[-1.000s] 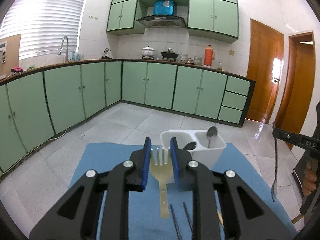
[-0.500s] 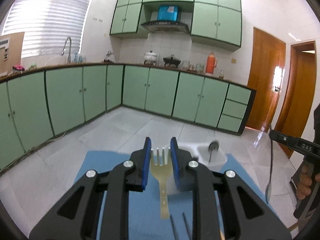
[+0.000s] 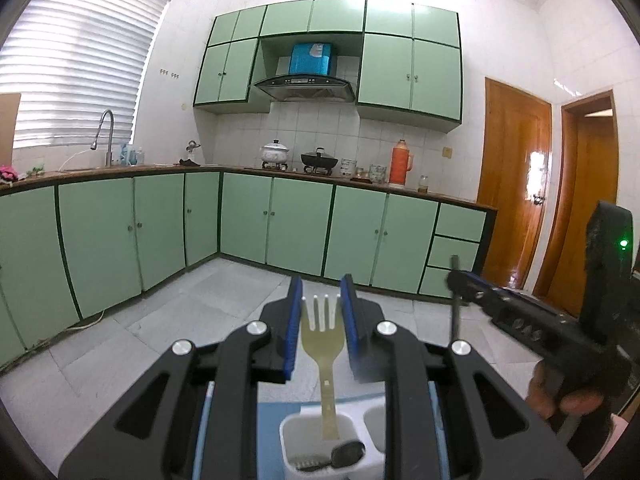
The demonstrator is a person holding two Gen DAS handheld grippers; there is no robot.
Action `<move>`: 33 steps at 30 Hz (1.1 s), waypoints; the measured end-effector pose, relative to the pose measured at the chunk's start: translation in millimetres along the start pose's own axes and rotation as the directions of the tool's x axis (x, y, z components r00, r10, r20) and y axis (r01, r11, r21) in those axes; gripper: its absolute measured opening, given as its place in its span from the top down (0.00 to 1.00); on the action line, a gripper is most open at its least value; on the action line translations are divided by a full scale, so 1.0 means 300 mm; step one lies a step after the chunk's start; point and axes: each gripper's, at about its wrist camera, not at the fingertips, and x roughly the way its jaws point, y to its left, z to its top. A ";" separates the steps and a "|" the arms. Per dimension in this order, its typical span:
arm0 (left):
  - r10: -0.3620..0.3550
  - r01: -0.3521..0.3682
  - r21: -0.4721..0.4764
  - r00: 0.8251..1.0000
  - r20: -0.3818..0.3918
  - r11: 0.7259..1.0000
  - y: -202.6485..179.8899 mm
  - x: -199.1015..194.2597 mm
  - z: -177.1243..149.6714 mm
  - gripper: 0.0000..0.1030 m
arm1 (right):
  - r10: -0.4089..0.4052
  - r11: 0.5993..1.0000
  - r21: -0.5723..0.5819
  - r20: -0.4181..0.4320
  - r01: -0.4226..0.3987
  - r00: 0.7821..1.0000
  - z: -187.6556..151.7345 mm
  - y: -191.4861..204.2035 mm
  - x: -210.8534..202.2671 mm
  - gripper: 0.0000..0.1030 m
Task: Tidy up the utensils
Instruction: 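Lower the white fork into the holder with the left tool while the right tool lowers the clear spoon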
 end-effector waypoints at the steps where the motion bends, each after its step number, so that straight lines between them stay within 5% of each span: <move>1: -0.001 0.001 0.002 1.000 -0.005 1.000 0.000 0.026 -0.004 0.82 | -0.007 1.000 -0.005 0.002 0.007 1.000 -0.009 0.000 0.031 0.88; 9: 0.001 -0.001 -0.001 0.997 -0.078 1.000 0.028 0.167 -0.120 0.82 | -0.003 1.000 -0.011 -0.031 0.003 1.000 -0.128 0.006 0.126 0.88; 26: 0.000 -0.001 -0.003 0.984 -0.177 1.000 0.072 0.163 -0.309 0.81 | 0.017 1.000 0.022 -0.117 -0.015 0.993 -0.304 -0.011 0.042 0.87; 29: 0.004 -0.005 -0.009 0.984 -0.178 1.000 0.080 0.143 -0.316 0.73 | 0.018 0.999 0.031 -0.120 -0.014 0.993 -0.313 -0.011 0.020 0.87; 33: 0.006 -0.009 -0.014 0.986 -0.168 1.000 0.084 0.103 -0.320 0.59 | 0.013 0.999 0.048 -0.118 -0.007 0.993 -0.327 -0.017 -0.018 0.69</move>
